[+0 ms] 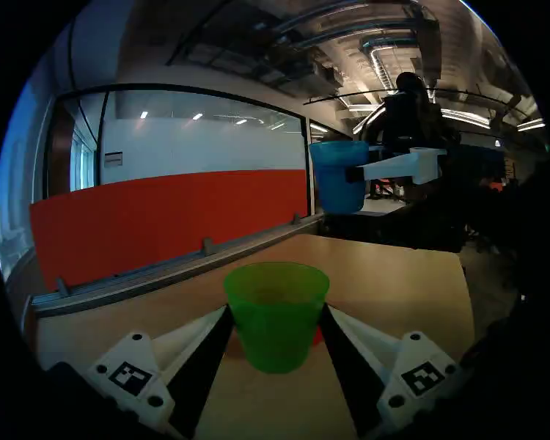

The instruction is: Pour water

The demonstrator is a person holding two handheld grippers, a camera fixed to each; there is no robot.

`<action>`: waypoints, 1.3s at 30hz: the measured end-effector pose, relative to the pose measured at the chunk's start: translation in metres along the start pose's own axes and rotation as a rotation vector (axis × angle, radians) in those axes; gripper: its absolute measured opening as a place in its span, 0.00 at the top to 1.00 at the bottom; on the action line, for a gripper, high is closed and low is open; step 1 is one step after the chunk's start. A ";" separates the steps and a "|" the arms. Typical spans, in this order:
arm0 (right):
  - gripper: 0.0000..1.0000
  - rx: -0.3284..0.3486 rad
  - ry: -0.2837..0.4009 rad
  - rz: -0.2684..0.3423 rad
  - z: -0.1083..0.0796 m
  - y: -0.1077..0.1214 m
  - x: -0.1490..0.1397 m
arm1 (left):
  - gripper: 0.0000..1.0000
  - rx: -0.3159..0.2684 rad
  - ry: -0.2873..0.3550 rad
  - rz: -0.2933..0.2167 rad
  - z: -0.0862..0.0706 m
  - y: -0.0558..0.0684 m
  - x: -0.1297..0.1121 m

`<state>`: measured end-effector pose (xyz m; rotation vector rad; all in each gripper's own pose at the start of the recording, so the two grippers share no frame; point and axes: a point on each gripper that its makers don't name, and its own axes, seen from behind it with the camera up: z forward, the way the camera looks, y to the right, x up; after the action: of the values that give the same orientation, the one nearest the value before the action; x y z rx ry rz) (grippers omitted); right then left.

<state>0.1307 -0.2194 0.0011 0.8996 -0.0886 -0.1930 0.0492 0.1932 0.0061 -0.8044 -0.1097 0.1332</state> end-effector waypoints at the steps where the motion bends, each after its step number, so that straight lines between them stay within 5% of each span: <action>1: 0.12 0.002 -0.005 0.001 0.000 -0.001 -0.003 | 0.19 -0.002 -0.005 0.001 0.000 0.000 -0.001; 15: 0.12 0.028 -0.077 0.016 0.008 -0.007 -0.044 | 0.19 -0.021 -0.084 0.011 0.003 -0.001 -0.021; 39: 0.12 0.078 -0.207 -0.007 0.022 -0.018 -0.112 | 0.19 -0.068 -0.318 0.042 0.005 -0.002 -0.082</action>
<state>0.0147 -0.2247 0.0008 0.9554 -0.2866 -0.2899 -0.0325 0.1821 0.0072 -0.8488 -0.3990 0.2980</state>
